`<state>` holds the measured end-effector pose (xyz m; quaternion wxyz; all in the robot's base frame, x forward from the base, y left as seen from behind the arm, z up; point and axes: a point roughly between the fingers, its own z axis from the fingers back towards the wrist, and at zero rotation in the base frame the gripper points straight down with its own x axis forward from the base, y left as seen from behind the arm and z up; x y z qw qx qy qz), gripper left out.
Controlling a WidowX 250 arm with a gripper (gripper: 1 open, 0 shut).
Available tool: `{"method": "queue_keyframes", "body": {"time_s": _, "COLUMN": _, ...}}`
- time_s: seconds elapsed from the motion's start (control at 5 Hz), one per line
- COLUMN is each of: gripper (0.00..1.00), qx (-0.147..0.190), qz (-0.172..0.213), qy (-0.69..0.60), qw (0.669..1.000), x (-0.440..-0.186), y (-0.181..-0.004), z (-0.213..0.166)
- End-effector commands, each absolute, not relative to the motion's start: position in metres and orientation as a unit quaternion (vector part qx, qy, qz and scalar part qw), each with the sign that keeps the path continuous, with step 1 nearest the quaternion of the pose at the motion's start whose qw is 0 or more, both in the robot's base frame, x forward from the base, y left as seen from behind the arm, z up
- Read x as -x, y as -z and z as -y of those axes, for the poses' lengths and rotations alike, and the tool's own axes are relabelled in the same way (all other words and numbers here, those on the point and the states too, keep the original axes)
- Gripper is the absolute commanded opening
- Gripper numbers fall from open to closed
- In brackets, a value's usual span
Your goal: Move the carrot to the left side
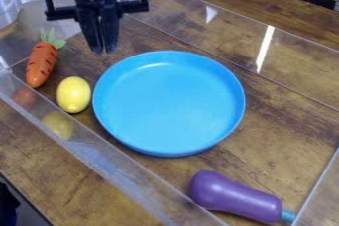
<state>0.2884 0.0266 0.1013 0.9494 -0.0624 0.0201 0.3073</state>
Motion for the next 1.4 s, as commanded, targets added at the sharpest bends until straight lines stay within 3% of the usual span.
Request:
{"method": "queue_keyframes", "body": {"time_s": 0.0, "gripper": 1.0, "qx": 0.056, "qz": 0.002, "qy": -0.307, "qw": 0.95, "x": -0.294, "y": -0.101, "z": -0.028}}
{"method": "queue_keyframes", "body": {"time_s": 0.4, "gripper": 1.0, "qx": 0.06, "qz": 0.015, "qy": -0.333, "qw": 0.941, "x": -0.304, "y": -0.082, "z": -0.041}}
{"method": "queue_keyframes", "body": {"time_s": 0.8, "gripper": 1.0, "qx": 0.066, "qz": 0.033, "qy": -0.359, "qw": 0.931, "x": -0.305, "y": -0.049, "z": -0.026}}
{"method": "queue_keyframes", "body": {"time_s": 1.2, "gripper": 1.0, "qx": 0.069, "qz": 0.046, "qy": -0.387, "qw": 0.918, "x": -0.298, "y": -0.027, "z": -0.039}}
